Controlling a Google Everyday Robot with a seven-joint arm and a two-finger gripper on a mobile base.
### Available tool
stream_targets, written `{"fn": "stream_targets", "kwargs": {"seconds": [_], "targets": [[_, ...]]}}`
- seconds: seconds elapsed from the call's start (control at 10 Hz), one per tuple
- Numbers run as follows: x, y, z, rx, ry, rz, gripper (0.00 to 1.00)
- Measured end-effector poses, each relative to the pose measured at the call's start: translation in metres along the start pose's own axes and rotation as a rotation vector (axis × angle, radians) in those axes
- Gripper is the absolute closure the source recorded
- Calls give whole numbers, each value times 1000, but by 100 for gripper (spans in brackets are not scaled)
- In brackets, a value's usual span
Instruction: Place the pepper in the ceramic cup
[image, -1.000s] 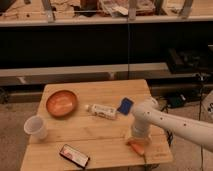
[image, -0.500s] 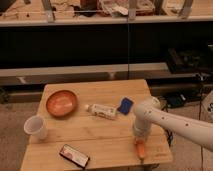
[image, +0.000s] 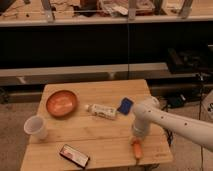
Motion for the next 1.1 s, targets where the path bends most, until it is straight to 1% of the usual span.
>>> {"fn": "stream_targets", "kwargs": {"seconds": [0.2, 0.3, 0.5, 0.7, 0.9, 1.0, 1.1], "targets": [[0, -2, -2, 1, -1, -4, 82], [0, 0, -4, 2, 8, -10, 82], [-1, -6, -26, 45, 41, -31, 82], [-5, -12, -66, 96, 78, -53, 82], [-9, -19, -111, 144, 120, -76, 82], [-11, -28, -131, 166, 143, -98, 82], [-12, -41, -147, 184, 166, -125, 82]]}}
